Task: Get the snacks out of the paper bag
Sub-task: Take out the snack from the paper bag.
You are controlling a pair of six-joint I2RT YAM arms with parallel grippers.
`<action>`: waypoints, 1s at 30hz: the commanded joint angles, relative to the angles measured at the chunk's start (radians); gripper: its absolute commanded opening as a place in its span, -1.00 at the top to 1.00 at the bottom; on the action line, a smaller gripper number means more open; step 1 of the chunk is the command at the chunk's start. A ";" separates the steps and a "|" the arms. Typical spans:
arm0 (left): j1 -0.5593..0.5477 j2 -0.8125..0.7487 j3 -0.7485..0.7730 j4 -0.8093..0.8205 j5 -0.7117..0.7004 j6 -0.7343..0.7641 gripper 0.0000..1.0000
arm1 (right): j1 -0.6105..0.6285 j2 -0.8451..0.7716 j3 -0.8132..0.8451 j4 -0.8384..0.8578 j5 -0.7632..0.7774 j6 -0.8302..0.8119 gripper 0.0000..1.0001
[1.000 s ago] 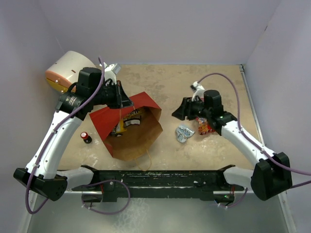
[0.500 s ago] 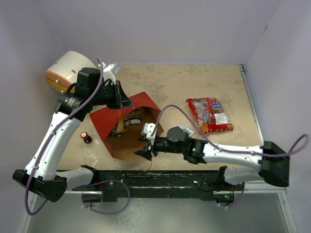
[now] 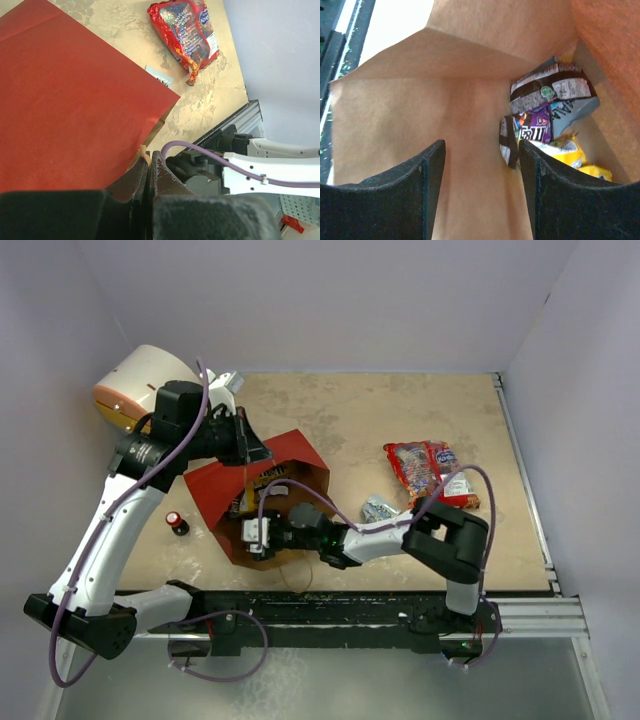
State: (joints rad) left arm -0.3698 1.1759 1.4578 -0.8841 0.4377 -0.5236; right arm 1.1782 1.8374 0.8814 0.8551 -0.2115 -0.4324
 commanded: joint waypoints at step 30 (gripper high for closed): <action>-0.001 0.008 0.078 0.009 0.020 0.021 1.00 | -0.061 0.312 0.282 0.082 -0.085 -0.048 0.38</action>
State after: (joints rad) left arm -0.3698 1.2106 1.5242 -0.9108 0.4423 -0.5114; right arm 1.1244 2.1567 1.1484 0.9035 -0.2413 -0.5186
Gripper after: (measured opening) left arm 0.009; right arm 0.337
